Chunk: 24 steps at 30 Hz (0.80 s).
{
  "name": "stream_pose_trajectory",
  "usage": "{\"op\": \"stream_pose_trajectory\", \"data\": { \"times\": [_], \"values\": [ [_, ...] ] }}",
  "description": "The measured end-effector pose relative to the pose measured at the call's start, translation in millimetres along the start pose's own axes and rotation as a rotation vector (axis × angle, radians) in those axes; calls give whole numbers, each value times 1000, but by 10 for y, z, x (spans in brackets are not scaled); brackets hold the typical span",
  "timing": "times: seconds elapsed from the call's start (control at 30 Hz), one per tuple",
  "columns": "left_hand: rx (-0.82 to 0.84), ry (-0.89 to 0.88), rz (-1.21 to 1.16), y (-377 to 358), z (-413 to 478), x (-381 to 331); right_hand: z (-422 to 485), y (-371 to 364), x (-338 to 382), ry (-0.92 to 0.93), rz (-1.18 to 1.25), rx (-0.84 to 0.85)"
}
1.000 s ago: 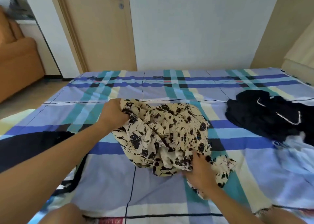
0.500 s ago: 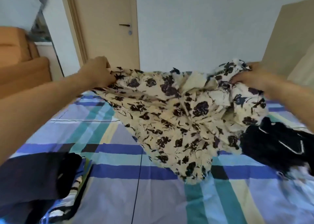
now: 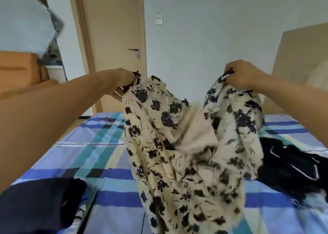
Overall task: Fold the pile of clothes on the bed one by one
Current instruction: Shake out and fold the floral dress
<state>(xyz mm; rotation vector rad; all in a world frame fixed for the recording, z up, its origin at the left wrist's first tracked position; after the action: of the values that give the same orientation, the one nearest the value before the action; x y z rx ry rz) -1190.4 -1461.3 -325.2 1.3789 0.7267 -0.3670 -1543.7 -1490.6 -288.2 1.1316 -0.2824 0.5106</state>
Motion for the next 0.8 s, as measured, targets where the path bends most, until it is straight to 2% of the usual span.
{"op": "stream_pose_trajectory", "data": {
  "times": [0.13, 0.23, 0.27, 0.33, 0.4, 0.43, 0.53, 0.6, 0.67, 0.7, 0.8],
  "values": [
    [35, -20, -145, -122, 26, 11, -133, -180, -47, -49, 358, 59],
    [46, -19, -214, -176, -12, -93, -241, -394, 125, -29, 402, 103],
    [33, -36, -216, -185, -18, -150, -270, -492, 204, -6, 327, 159],
    [-27, -95, -134, -157, -56, -277, -393, -786, 354, 14, 193, 374],
    [-27, -202, -95, -165, -82, -433, -527, -1078, 527, 38, 272, 543],
    [15, -266, -93, -208, -125, -510, -565, -1179, 642, 65, 393, 558],
    [137, -437, -85, -319, -294, -689, -535, -1405, 833, 106, 720, 456],
    [271, -514, -76, -388, -387, -744, -504, -1566, 826, 79, 779, 402],
    [415, -533, -29, -431, -434, -693, -459, -1619, 741, 80, 695, 269],
    [427, -526, 53, -421, -419, -628, -421, -1559, 669, 80, 618, 158],
    [210, -504, 604, -325, -321, -386, -352, -1134, 535, 72, 244, -175]
  ]
}}
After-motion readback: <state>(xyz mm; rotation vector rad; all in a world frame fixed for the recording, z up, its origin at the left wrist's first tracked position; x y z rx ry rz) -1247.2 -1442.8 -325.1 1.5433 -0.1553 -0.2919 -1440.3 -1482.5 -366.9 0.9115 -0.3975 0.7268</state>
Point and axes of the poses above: each hand's wrist, its own z-axis towards the middle knuckle, its own y-axis out of the back of the hand, x = y × z, the point moved 9 cm from there along z, towards the middle knuckle, and after that the axes turned 10 degrees about z, right-handed, at the moved point
